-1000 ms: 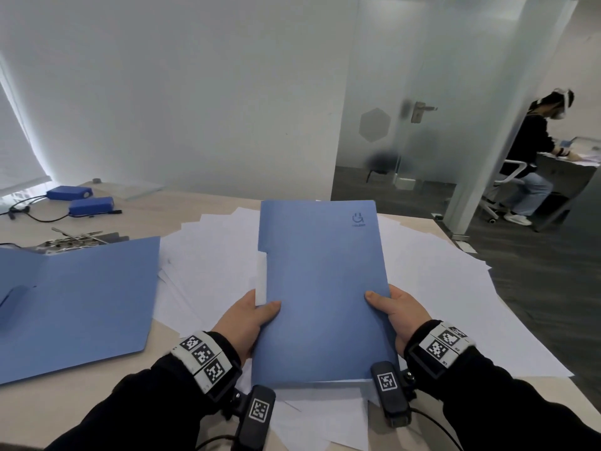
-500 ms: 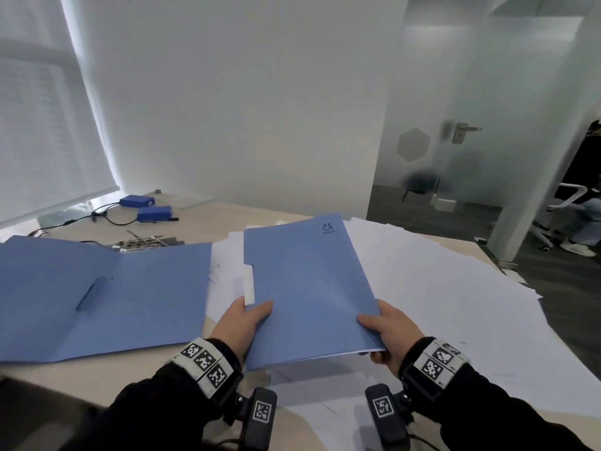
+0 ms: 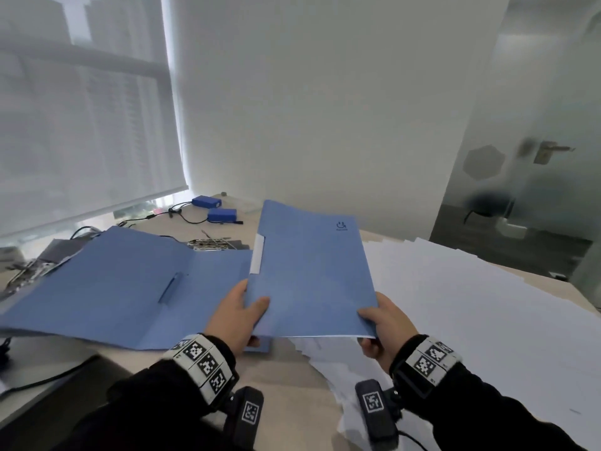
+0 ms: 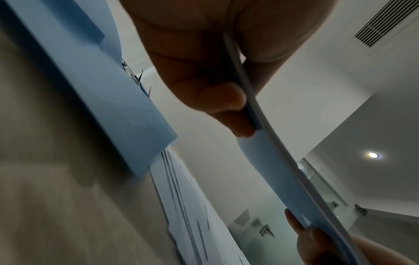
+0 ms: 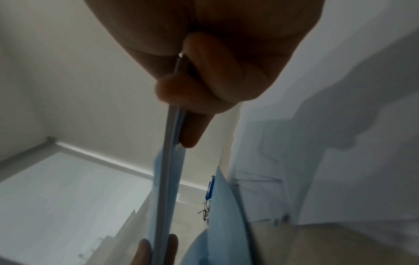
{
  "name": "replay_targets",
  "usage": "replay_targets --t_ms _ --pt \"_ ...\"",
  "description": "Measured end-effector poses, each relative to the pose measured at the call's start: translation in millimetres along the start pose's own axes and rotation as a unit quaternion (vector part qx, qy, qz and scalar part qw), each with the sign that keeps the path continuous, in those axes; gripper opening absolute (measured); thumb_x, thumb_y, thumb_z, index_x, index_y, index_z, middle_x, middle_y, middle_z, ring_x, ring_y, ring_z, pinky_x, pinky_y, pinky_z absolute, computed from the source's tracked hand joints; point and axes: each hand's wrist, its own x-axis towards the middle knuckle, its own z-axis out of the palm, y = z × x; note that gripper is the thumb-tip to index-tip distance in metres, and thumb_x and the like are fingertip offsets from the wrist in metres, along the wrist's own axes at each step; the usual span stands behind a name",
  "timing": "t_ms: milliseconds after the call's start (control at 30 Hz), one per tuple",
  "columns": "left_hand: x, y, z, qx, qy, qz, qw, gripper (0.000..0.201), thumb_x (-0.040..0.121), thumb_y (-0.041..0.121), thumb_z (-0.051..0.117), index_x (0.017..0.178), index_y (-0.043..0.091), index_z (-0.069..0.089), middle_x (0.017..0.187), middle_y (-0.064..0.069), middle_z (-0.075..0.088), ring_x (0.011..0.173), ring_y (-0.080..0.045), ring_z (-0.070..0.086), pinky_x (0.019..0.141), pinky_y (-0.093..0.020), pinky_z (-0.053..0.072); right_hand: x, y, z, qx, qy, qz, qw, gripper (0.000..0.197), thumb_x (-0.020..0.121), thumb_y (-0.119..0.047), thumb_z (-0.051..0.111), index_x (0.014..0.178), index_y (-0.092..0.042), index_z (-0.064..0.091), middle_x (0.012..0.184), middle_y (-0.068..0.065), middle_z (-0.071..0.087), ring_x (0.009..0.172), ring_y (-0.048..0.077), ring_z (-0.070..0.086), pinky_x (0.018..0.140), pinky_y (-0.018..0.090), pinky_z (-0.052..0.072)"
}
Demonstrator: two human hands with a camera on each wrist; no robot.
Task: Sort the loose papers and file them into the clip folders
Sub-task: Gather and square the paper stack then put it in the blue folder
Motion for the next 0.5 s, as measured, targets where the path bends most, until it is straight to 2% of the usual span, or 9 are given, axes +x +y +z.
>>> replay_targets --t_ms 67,133,200,267,333,400,500 --pt "10 0 -14 -0.002 0.002 -0.028 1.000 0.024 0.097 0.041 0.055 0.120 0.032 0.055 0.108 0.004 0.065 0.091 -0.020 0.068 0.058 -0.034 0.057 21 -3 13 0.033 0.007 0.000 0.999 0.029 0.093 0.002 0.038 0.105 -0.015 0.058 0.074 0.011 0.053 0.037 0.013 0.035 0.037 0.013 0.025" --pt "17 -9 -27 0.034 0.013 -0.027 0.999 0.025 0.099 0.046 0.049 0.113 0.029 0.062 0.105 0.008 0.069 0.089 -0.015 0.070 0.073 -0.037 0.057 42 -5 26 0.055 0.020 0.003 0.998 0.028 0.094 0.003 0.036 0.102 -0.014 0.058 0.072 0.010 0.050 0.035 0.012 0.032 0.038 0.012 0.022" --pt "22 -26 -41 0.119 0.015 -0.017 0.993 0.029 0.099 0.044 0.049 0.098 0.023 0.069 0.093 0.011 0.071 0.090 -0.015 0.068 0.085 -0.037 0.050 65 -7 37 0.073 0.039 0.006 0.997 0.029 0.095 0.003 0.036 0.099 -0.017 0.057 0.074 0.009 0.052 0.035 0.011 0.033 0.038 0.012 0.021" --pt "25 -41 -52 0.171 -0.009 -0.032 0.985 0.026 0.099 0.038 0.054 0.090 0.020 0.071 0.087 0.009 0.069 0.090 -0.016 0.065 0.086 -0.033 0.048 90 -7 48 0.093 0.058 0.012 0.994 0.029 0.096 0.001 0.036 0.102 -0.019 0.056 0.081 0.009 0.055 0.035 0.010 0.035 0.037 0.012 0.023" --pt "27 -52 -59 0.170 -0.042 -0.053 0.983 0.017 0.098 0.032 0.057 0.092 0.024 0.071 0.098 0.009 0.072 0.098 -0.011 0.064 0.091 -0.027 0.046 115 -6 56 0.105 0.074 0.024 0.991 0.028 0.097 -0.001 0.034 0.102 -0.020 0.054 0.086 0.009 0.053 0.035 0.009 0.036 0.036 0.012 0.025" --pt "27 -55 -66 0.166 -0.059 -0.065 0.982 0.010 0.097 0.031 0.059 0.097 0.029 0.069 0.107 0.010 0.070 0.104 -0.008 0.062 0.095 -0.023 0.043 135 -6 63 0.102 0.088 0.037 0.990 0.027 0.098 -0.001 0.032 0.095 -0.019 0.053 0.084 0.008 0.051 0.034 0.008 0.036 0.036 0.011 0.024" --pt "26 -61 -72 0.164 -0.072 -0.062 0.982 0.009 0.097 0.032 0.060 0.094 0.031 0.069 0.107 0.011 0.071 0.103 -0.005 0.062 0.098 -0.023 0.044 158 -4 69 0.076 0.102 0.060 0.990 0.025 0.097 -0.001 0.032 0.089 -0.017 0.049 0.080 0.007 0.049 0.031 0.007 0.036 0.035 0.009 0.024"
